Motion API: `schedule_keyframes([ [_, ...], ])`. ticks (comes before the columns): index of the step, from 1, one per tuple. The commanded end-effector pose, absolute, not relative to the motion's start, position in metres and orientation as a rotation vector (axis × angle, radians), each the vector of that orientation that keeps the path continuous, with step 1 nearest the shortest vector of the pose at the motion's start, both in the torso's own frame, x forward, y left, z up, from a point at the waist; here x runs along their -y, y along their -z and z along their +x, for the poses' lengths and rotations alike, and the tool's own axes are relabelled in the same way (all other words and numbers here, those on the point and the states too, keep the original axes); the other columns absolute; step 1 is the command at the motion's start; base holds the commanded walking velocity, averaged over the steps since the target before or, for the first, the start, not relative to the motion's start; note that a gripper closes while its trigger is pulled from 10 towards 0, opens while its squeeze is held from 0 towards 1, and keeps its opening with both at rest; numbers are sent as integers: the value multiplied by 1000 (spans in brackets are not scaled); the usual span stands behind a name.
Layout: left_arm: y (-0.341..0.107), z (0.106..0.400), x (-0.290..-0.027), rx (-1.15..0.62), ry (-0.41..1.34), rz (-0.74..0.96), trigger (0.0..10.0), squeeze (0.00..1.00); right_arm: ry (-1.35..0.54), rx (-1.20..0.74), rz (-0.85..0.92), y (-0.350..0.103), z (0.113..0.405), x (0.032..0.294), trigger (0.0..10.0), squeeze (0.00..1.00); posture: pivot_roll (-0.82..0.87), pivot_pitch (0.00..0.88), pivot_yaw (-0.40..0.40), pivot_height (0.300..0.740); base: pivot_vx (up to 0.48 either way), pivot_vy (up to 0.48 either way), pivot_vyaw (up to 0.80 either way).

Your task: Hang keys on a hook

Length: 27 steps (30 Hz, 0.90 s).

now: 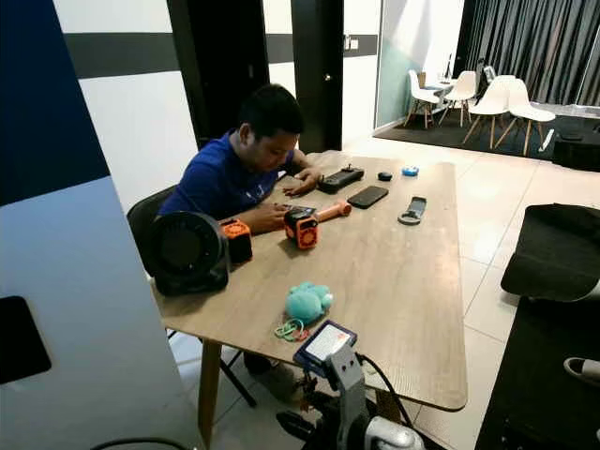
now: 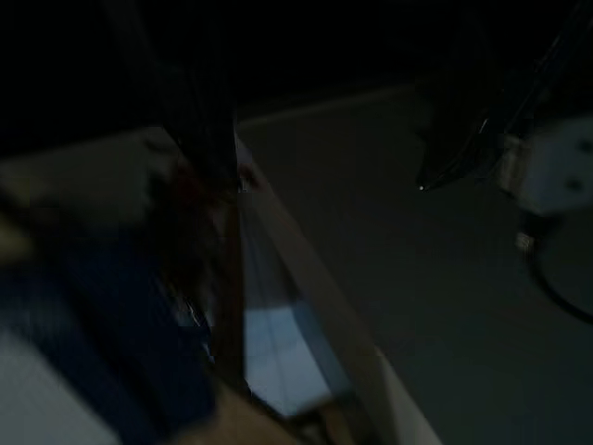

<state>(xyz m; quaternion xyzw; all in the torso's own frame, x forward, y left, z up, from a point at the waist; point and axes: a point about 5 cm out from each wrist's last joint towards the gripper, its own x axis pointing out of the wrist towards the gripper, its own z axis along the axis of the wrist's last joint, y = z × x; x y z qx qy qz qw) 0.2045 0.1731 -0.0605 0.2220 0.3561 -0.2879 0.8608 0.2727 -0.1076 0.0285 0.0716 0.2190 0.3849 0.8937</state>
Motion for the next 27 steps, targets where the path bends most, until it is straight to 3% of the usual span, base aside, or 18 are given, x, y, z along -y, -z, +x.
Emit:
schedule_keyframes([
  [1,58,208,-179,-729,560,443,10000,0,-743,-485,123,-12,264,109,10000,0,63,6,27,740,0,0,0],
  [10,52,212,-179,-666,511,361,10000,0,-631,-501,2,11,250,120,10000,0,63,13,27,740,0,0,0],
  [12,44,218,-178,-578,446,242,10000,0,-539,-491,-148,24,240,131,10000,0,62,20,26,740,0,0,0],
  [15,42,220,-178,-555,423,203,10000,0,-508,-484,-168,25,239,134,10000,0,62,20,26,740,0,0,0],
  [17,33,224,-173,-471,398,46,10000,0,-468,-441,-277,29,233,140,10000,0,61,33,23,740,0,0,0],
  [27,33,216,-161,-451,490,20,10000,0,-463,-334,-445,24,239,143,10000,0,63,42,17,740,0,0,0],
])
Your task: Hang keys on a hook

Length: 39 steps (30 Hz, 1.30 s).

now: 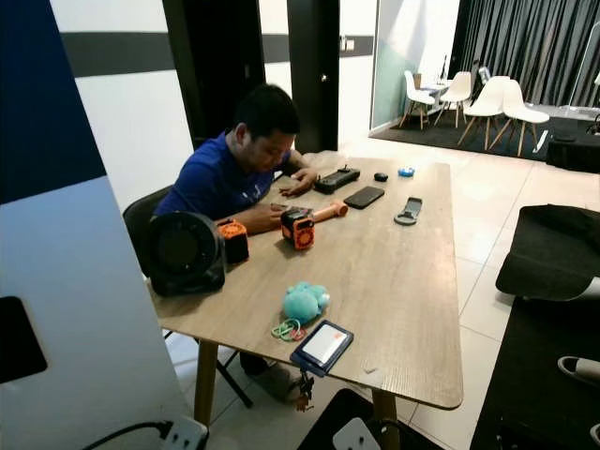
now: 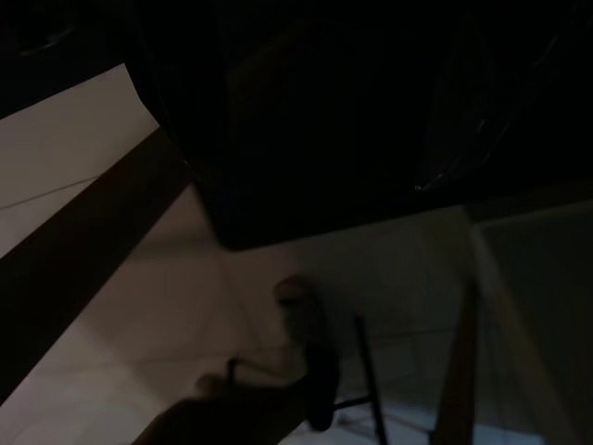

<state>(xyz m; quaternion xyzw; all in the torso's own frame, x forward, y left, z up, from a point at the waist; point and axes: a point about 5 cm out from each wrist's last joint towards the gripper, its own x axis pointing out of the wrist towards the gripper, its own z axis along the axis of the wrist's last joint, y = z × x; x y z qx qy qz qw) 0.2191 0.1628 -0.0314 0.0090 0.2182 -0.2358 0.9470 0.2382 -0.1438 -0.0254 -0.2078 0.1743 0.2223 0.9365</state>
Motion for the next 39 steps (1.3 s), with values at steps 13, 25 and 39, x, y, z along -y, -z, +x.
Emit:
schedule_keyframes([
  [13,18,228,-147,-350,513,0,10000,0,-495,-212,-533,-1,272,144,10000,0,59,57,-3,740,0,0,0],
  [25,16,230,-143,-338,532,3,10000,0,-555,-134,-517,-13,281,131,10000,0,60,56,-6,740,0,0,0],
  [39,16,230,-144,-342,545,24,10000,0,-762,-85,-502,-15,274,112,10000,0,62,53,-4,740,0,0,0],
])
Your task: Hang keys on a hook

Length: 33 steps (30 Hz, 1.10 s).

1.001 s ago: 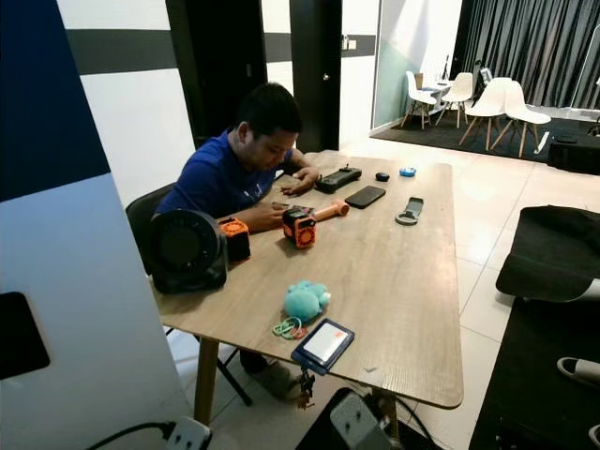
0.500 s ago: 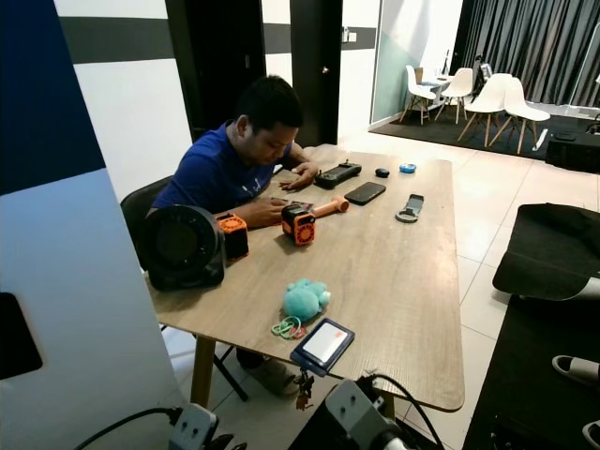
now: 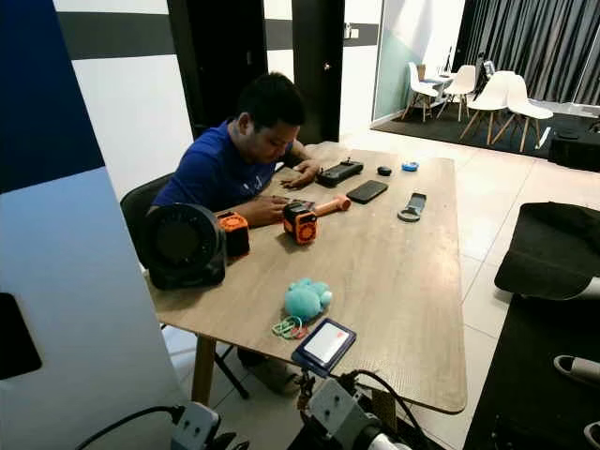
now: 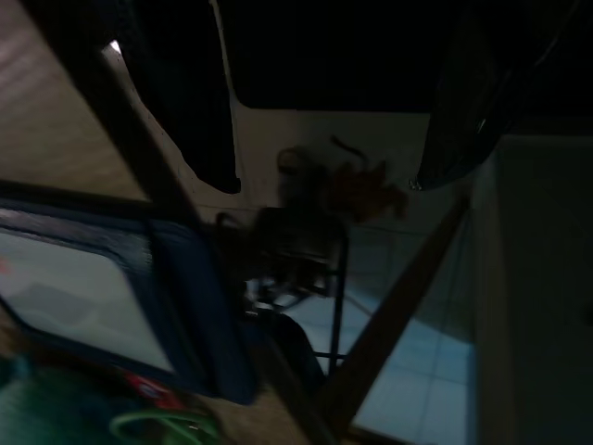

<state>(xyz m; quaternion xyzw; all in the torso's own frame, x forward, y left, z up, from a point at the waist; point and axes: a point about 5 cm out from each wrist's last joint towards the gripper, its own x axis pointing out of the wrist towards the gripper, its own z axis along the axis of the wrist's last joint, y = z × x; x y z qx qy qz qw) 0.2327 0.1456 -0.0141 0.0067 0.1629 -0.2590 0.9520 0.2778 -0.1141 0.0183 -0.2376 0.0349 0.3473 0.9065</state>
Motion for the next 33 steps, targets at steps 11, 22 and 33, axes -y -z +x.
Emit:
schedule_keyframes([
  [11,16,230,-143,-342,544,30,10000,0,-834,-136,-484,-9,269,111,3020,0,63,53,-4,740,0,0,0],
  [22,16,231,-143,-340,544,36,10000,0,-839,-103,-462,-14,271,112,0,0,63,53,-5,740,0,0,0],
  [33,17,230,-142,-344,550,45,10000,0,-835,-149,-406,-9,268,111,4980,0,63,52,-7,740,0,0,0],
])
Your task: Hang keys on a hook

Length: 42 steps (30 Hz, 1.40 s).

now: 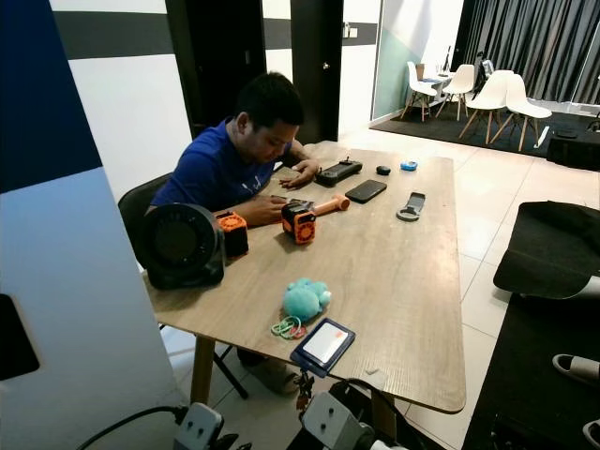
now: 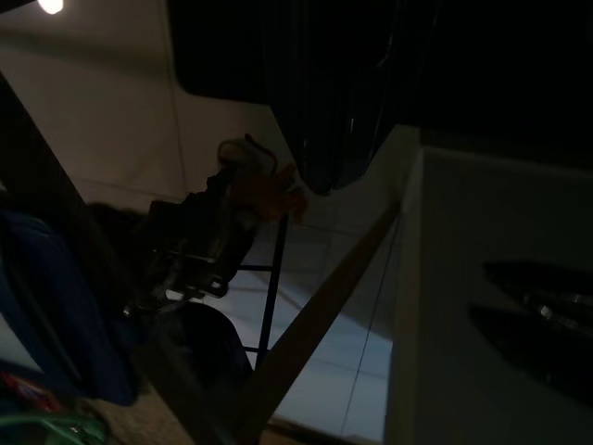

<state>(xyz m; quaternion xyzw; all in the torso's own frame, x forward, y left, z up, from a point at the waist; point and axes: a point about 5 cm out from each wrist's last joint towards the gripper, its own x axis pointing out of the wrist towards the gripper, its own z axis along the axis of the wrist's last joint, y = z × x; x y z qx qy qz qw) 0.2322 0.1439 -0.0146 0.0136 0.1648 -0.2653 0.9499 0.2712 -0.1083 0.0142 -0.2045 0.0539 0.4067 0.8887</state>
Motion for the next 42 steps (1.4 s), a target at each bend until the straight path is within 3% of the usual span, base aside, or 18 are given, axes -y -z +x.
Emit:
schedule_keyframes([
  [1,17,230,-142,-344,551,47,10000,0,-823,-166,-390,-7,267,113,4980,0,64,52,-8,740,0,0,0],
  [2,16,230,-142,-342,550,48,10000,0,-750,-187,-309,-7,270,118,10000,361,68,54,-10,740,0,0,0],
  [4,16,230,-142,-341,548,48,10000,0,-699,-196,-250,-7,272,123,10000,361,68,54,-10,740,0,0,0],
  [5,16,231,-142,-339,547,48,10000,0,-677,-200,-211,-8,274,125,10000,1000,68,56,-10,740,0,0,0],
  [24,14,234,-145,-334,525,64,10000,0,-656,-132,-273,-26,292,127,10000,1000,77,41,-20,740,0,0,0],
  [25,14,234,-145,-333,524,66,10000,0,-652,-129,-290,-27,293,127,10000,831,77,41,-20,740,0,0,0],
  [26,14,234,-145,-333,523,67,10000,0,-652,-128,-297,-28,294,127,10000,831,77,41,-20,740,0,0,0],
  [27,14,234,-145,-334,522,68,10000,0,-650,-124,-317,-29,295,126,10000,0,77,41,-20,740,0,0,0],
  [42,14,234,-146,-327,508,90,10000,0,-701,-83,-446,-35,302,108,10000,0,90,57,-30,740,0,0,0],
])
